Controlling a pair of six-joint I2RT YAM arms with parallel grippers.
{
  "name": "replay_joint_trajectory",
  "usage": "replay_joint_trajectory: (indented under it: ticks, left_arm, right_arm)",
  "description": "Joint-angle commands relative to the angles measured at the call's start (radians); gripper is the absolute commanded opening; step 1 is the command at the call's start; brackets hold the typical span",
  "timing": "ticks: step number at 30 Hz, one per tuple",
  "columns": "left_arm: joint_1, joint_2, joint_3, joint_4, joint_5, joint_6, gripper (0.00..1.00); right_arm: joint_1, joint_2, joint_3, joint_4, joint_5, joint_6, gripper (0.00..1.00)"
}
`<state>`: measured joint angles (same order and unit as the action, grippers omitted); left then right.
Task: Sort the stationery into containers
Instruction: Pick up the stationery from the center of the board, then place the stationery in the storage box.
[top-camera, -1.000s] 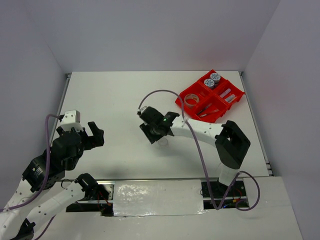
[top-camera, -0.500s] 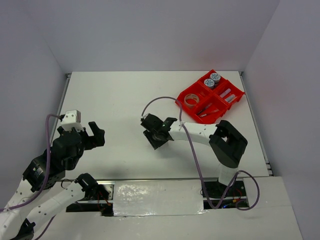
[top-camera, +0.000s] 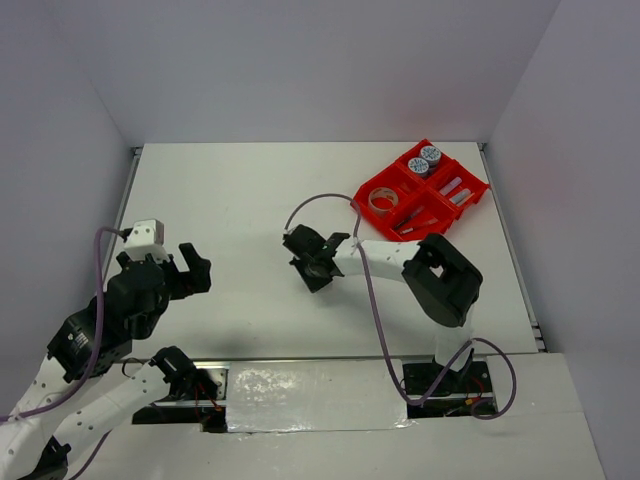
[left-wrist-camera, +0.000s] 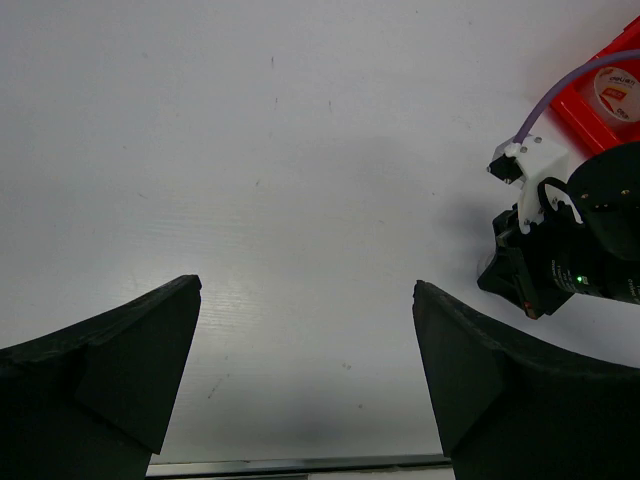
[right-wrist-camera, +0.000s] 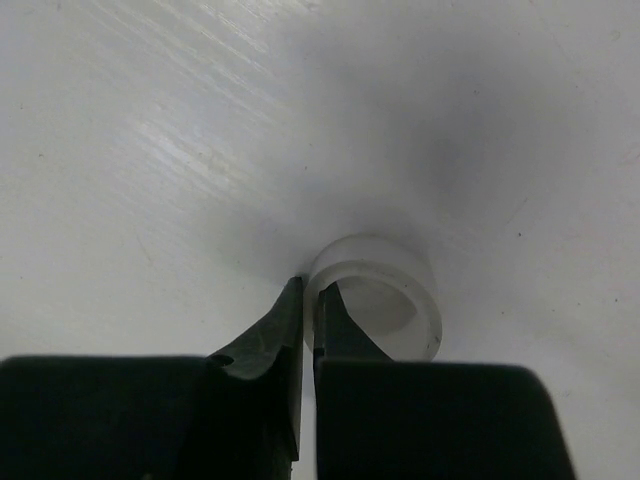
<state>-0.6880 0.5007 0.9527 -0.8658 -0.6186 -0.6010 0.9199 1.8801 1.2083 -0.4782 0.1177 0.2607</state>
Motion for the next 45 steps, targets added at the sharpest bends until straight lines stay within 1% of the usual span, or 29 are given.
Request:
replay_joint_trajectory:
  ticks: [1, 4, 5, 6, 7, 8, 10, 11, 15, 19, 22, 27, 29, 30, 32, 33, 34, 35, 40, 44, 45]
  left_arm:
    - [0.005, 0.015, 0.0, 0.039, 0.01, 0.023, 0.99]
    - [0.005, 0.013, 0.0, 0.037, 0.008, 0.021, 0.99]
    - [0.007, 0.012, 0.0, 0.037, 0.01, 0.021, 0.99]
    - [0.005, 0.01, 0.0, 0.037, 0.008, 0.021, 0.99]
    - [0.005, 0.009, -0.002, 0.037, 0.007, 0.021, 0.99]
    - [0.005, 0.006, -0.002, 0.037, 0.007, 0.021, 0.99]
    - [0.007, 0.001, -0.002, 0.039, 0.008, 0.021, 0.99]
    - [0.005, -0.002, -0.002, 0.039, 0.01, 0.021, 0.99]
    - [0.005, -0.004, -0.003, 0.04, 0.01, 0.023, 0.99]
    - [0.005, -0.005, -0.003, 0.042, 0.011, 0.026, 0.99]
    - [0.007, -0.002, -0.003, 0.042, 0.013, 0.026, 0.99]
    - [0.007, -0.002, -0.005, 0.044, 0.014, 0.026, 0.99]
    - [0.007, -0.001, -0.005, 0.045, 0.014, 0.027, 0.99]
    - [0.007, 0.001, -0.005, 0.044, 0.016, 0.027, 0.99]
    - [0.007, 0.002, -0.005, 0.044, 0.016, 0.027, 0.99]
    - [0.007, 0.004, -0.003, 0.044, 0.016, 0.027, 0.99]
    - [0.007, 0.004, -0.005, 0.044, 0.016, 0.027, 0.99]
    - [0.007, 0.006, -0.005, 0.044, 0.017, 0.027, 0.99]
    - [0.007, 0.006, -0.003, 0.042, 0.014, 0.026, 0.99]
    - [0.007, 0.01, -0.002, 0.04, 0.008, 0.02, 0.99]
    - [0.007, 0.013, 0.003, 0.037, -0.003, 0.018, 0.99]
  right_arm:
    - [0.001, -0.028, -0.004, 0.044, -0.035, -0.012, 0.0]
    - [-0.09, -0.09, 0.071, 0.0, -0.021, -0.032, 0.0]
    - [-0.163, -0.105, 0.097, -0.014, -0.024, -0.04, 0.0]
    - [-0.2, -0.102, 0.15, -0.02, -0.02, -0.047, 0.0]
    - [-0.237, -0.073, 0.187, -0.04, 0.015, -0.051, 0.0]
    - [-0.298, -0.055, 0.27, -0.081, 0.042, -0.06, 0.0]
    - [-0.351, 0.023, 0.356, -0.134, 0.1, -0.07, 0.0]
    - [-0.404, 0.048, 0.435, -0.148, 0.108, -0.074, 0.0]
    - [-0.503, 0.12, 0.533, -0.123, 0.12, -0.071, 0.01]
    - [-0.552, 0.18, 0.643, -0.152, 0.131, -0.08, 0.02]
    - [-0.584, 0.224, 0.692, -0.183, 0.131, -0.081, 0.03]
    - [-0.602, 0.249, 0.672, -0.171, 0.119, -0.097, 0.13]
    - [-0.604, 0.241, 0.652, -0.163, 0.112, -0.097, 0.18]
    - [-0.604, 0.238, 0.645, -0.155, 0.114, -0.097, 0.23]
    - [-0.605, 0.231, 0.632, -0.151, 0.115, -0.097, 0.3]
    - [-0.605, 0.231, 0.635, -0.154, 0.114, -0.097, 0.37]
    - [-0.607, 0.232, 0.645, -0.161, 0.114, -0.097, 0.4]
    - [-0.607, 0.238, 0.654, -0.18, 0.112, -0.095, 0.45]
    - [-0.605, 0.22, 0.674, -0.207, 0.106, -0.092, 0.49]
    - [-0.604, 0.105, 0.639, -0.212, 0.082, -0.077, 0.5]
    - [-0.604, 0.068, 0.587, -0.198, 0.054, -0.065, 0.5]
